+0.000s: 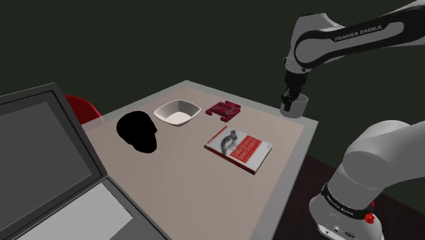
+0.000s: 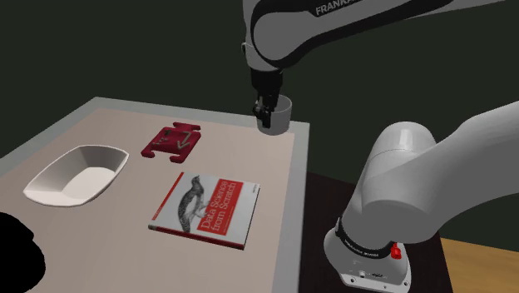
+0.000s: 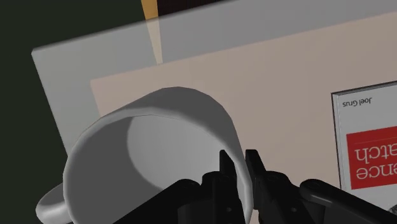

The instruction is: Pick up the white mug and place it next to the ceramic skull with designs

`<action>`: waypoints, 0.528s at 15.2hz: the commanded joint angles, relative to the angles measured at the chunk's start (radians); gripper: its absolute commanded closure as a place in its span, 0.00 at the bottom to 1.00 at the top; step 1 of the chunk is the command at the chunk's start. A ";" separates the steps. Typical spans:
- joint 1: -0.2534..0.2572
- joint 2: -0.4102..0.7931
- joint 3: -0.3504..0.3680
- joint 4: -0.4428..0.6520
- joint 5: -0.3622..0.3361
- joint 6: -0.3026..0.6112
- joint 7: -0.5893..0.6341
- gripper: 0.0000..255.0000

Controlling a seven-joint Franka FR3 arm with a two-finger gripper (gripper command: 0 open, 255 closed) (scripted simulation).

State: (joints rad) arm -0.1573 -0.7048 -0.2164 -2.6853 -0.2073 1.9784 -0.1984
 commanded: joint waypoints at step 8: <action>0.006 -0.029 0.017 0.102 0.017 -0.131 -0.007 1.00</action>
State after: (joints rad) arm -0.1526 -0.7336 -0.2009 -2.5973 -0.1927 1.8615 -0.2051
